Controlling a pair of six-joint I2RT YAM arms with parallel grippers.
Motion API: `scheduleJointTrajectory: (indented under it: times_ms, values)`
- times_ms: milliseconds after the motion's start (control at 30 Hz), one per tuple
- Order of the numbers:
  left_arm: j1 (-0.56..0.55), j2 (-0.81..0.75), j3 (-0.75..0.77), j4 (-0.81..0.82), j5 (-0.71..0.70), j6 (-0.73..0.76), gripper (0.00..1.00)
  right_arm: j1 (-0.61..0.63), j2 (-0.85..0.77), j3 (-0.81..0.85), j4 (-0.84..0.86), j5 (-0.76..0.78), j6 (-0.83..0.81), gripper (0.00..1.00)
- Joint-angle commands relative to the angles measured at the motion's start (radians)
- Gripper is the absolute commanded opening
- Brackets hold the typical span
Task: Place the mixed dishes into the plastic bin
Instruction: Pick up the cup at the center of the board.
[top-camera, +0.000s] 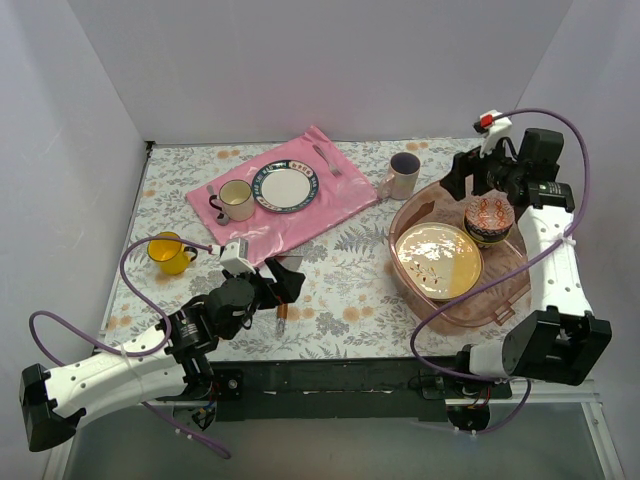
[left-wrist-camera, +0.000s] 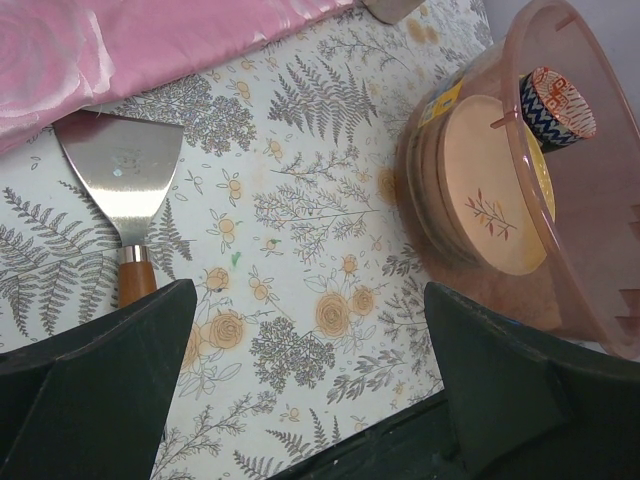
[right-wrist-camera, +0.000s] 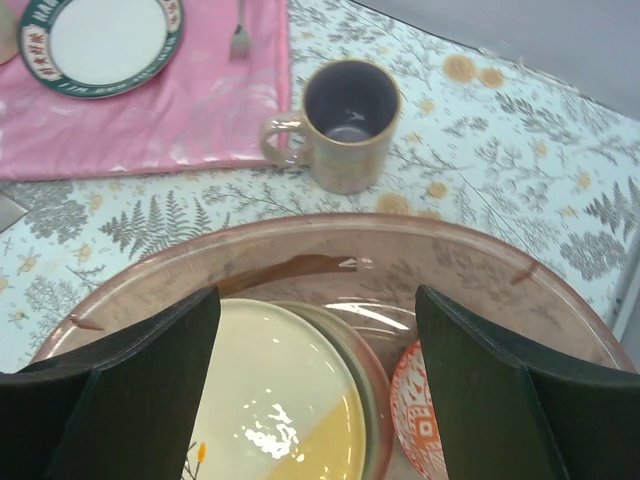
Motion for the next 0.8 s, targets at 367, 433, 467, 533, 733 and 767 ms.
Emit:
scheduleJointTrajectory:
  times_ms: [367,433,467,533,733,767]
  values:
    - [0.01,0.022,0.046,-0.035,-0.013,-0.003,0.98,0.268,0.116,0.166,-0.083,0.021,-0.039,0.86]
    - [0.01,0.025,0.046,-0.037,-0.014,-0.006,0.98,0.302,0.129,0.17,-0.083,0.035,-0.039,0.86]
    - [0.01,0.026,0.046,-0.04,-0.016,-0.008,0.98,0.311,0.139,0.173,-0.084,0.038,-0.04,0.86]
    - [0.013,0.028,0.046,-0.043,-0.016,-0.009,0.98,0.337,0.15,0.182,-0.081,0.047,-0.039,0.86]
    - [0.02,0.037,0.043,-0.047,-0.019,-0.016,0.98,0.394,0.207,0.212,-0.08,0.075,-0.037,0.86]
    - [0.02,0.039,0.043,-0.046,-0.019,-0.016,0.98,0.403,0.213,0.219,-0.08,0.08,-0.036,0.86]
